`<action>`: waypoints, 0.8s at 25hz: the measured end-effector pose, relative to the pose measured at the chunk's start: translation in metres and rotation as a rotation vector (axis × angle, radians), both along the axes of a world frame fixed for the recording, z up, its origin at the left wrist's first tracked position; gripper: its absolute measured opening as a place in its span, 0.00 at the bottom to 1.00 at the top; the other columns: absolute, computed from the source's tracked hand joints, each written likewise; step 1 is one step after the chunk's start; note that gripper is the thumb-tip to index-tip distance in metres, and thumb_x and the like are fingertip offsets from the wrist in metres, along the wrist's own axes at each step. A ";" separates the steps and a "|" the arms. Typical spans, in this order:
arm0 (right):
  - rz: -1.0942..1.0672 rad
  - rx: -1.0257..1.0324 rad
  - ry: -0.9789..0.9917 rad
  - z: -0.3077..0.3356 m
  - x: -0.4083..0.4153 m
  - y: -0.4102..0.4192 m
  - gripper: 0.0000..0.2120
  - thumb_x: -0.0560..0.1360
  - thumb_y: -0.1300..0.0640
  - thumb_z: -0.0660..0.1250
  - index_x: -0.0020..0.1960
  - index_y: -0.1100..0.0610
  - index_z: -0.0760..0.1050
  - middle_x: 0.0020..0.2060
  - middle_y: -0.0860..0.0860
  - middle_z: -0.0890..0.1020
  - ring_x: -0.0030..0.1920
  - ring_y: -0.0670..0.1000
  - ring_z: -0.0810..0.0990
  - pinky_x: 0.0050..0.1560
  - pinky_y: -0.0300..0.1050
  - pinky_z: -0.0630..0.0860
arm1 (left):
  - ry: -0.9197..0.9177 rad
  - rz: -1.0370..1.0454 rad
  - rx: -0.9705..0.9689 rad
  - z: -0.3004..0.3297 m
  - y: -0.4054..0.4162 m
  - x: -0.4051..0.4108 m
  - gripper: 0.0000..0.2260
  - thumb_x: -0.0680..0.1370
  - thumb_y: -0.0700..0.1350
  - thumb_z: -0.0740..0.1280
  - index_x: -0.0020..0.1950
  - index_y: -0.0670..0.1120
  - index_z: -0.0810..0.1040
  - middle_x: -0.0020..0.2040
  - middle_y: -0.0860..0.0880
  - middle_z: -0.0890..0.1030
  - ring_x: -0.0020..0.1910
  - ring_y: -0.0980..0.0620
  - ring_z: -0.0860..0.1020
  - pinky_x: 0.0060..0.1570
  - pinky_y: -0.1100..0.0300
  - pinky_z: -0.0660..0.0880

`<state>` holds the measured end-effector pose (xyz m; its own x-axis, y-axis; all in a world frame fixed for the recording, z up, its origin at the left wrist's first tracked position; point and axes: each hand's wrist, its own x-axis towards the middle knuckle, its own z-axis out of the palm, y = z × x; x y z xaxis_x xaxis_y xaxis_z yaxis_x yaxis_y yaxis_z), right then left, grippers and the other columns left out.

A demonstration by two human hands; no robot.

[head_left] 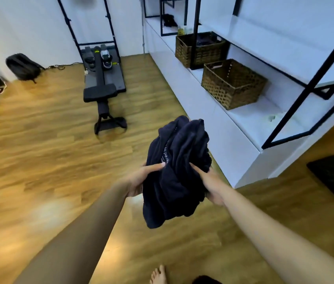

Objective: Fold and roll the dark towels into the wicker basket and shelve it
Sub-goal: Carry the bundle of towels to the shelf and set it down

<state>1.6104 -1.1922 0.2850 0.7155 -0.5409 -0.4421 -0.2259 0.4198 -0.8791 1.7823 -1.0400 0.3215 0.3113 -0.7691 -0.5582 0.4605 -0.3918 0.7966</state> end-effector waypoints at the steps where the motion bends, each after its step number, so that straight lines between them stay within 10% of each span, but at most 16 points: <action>1: -0.042 -0.009 0.007 0.006 0.017 -0.015 0.44 0.58 0.29 0.79 0.70 0.36 0.70 0.59 0.41 0.83 0.59 0.50 0.83 0.57 0.57 0.81 | -0.012 -0.041 0.000 0.008 -0.020 0.020 0.17 0.79 0.49 0.71 0.66 0.48 0.77 0.59 0.46 0.85 0.57 0.47 0.84 0.54 0.54 0.80; 14: -0.410 -0.215 -0.140 0.146 0.130 -0.319 0.33 0.68 0.36 0.77 0.70 0.43 0.73 0.56 0.45 0.85 0.54 0.52 0.86 0.54 0.54 0.82 | -0.172 -0.452 -0.196 0.129 -0.398 0.173 0.24 0.76 0.58 0.72 0.67 0.47 0.79 0.62 0.46 0.83 0.62 0.45 0.82 0.67 0.47 0.73; 20: -0.597 -0.276 -0.129 0.215 0.115 -0.450 0.26 0.71 0.37 0.74 0.64 0.51 0.79 0.55 0.50 0.86 0.55 0.53 0.85 0.58 0.53 0.80 | -0.217 -0.667 -0.195 0.201 -0.573 0.162 0.21 0.77 0.62 0.69 0.61 0.48 0.83 0.53 0.47 0.87 0.48 0.48 0.86 0.44 0.55 0.81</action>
